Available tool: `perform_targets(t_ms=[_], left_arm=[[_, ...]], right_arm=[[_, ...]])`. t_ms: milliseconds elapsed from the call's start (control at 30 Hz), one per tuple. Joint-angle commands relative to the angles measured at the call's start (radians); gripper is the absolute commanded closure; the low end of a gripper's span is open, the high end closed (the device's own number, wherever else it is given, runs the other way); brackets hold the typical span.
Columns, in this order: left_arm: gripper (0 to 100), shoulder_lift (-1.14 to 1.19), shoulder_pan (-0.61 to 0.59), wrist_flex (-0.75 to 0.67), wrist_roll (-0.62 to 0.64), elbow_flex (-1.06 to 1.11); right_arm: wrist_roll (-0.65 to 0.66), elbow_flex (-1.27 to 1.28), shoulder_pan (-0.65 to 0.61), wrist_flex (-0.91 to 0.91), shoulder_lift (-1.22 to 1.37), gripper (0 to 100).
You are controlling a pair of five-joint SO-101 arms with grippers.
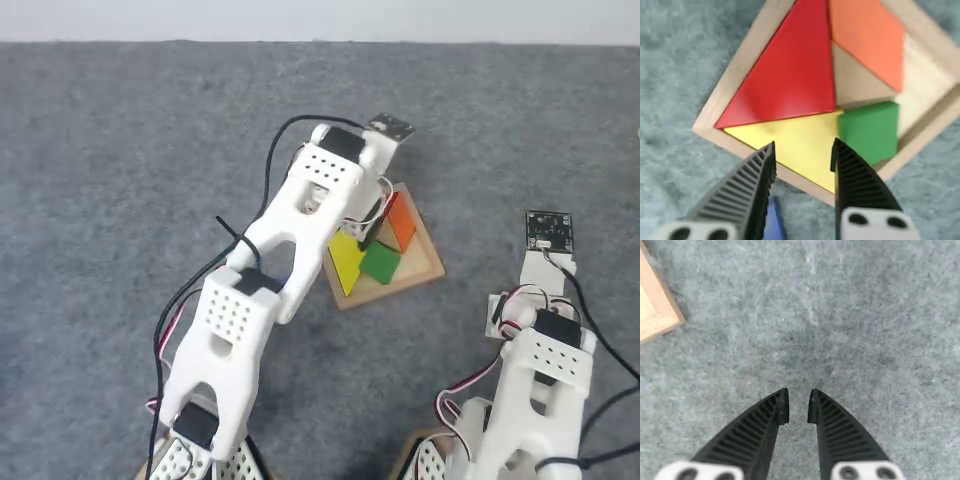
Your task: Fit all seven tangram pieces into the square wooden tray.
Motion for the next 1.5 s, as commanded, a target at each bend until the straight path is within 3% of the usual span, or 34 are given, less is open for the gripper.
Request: perform_targets(t_ms=[0,233,500,833,967,1167,1333,1467], left_arm=[[82,0.020,-0.005,0.015,-0.009,-0.022],[82,0.048,0.075,-0.011,-0.005,-0.024],[82,0.035,0.029,0.002,-0.006,-0.059],[82,0.035,0.012,0.077,-0.006,-0.275],[83,0.008,-0.083,0.077,0.044,-0.285],[85,-0.219,-0.295,0.078,0.051,-0.228],[84,-0.428,-0.457,0.038,-0.002,0.074],[84,-0.591,-0.589,-0.143,-0.054,0.403]], right_arm=[[0.011,-0.051,-0.012,0.007,-0.022,90.9],[0.011,-0.051,-0.012,0.007,-0.022,90.9],[0.011,-0.051,-0.013,0.007,-0.022,90.9],[-0.014,-0.118,0.036,-0.001,-0.016,90.8],[-0.014,-0.236,-0.031,0.005,0.097,90.8],[0.043,-0.411,-0.242,-0.002,0.403,90.8],[0.089,-0.468,-0.371,-0.064,0.576,90.8],[0.086,-0.471,-0.440,-0.091,0.615,90.8]])
